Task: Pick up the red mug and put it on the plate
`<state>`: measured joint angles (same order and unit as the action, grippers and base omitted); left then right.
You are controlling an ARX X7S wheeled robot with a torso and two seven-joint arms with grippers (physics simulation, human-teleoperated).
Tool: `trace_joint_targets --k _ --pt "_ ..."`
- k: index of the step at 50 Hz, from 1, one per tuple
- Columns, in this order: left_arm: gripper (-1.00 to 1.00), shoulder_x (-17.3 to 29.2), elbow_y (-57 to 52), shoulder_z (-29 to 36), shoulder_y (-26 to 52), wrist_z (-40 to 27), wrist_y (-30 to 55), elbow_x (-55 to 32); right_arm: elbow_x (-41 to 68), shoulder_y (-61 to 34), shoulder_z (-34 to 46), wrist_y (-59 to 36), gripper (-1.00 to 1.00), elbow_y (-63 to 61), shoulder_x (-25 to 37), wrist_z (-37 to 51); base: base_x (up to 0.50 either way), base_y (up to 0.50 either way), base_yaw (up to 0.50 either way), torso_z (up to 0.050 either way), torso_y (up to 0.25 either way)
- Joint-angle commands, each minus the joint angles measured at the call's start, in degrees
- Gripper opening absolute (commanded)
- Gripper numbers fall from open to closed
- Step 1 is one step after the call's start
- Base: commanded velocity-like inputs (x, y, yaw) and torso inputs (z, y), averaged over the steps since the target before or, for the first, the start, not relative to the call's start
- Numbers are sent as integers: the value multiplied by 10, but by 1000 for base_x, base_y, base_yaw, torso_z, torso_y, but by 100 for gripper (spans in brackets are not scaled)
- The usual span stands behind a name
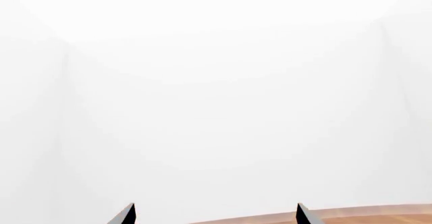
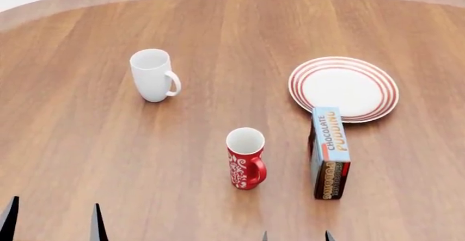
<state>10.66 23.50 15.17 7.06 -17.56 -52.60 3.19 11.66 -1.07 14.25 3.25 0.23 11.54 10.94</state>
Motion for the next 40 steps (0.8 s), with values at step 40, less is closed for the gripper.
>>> trace_joint_targets --k 40 --pt "100 10 -1 17 2 -14 2 -5 3 -6 15 -6 100 3 10 15 85 0 0 0 0"
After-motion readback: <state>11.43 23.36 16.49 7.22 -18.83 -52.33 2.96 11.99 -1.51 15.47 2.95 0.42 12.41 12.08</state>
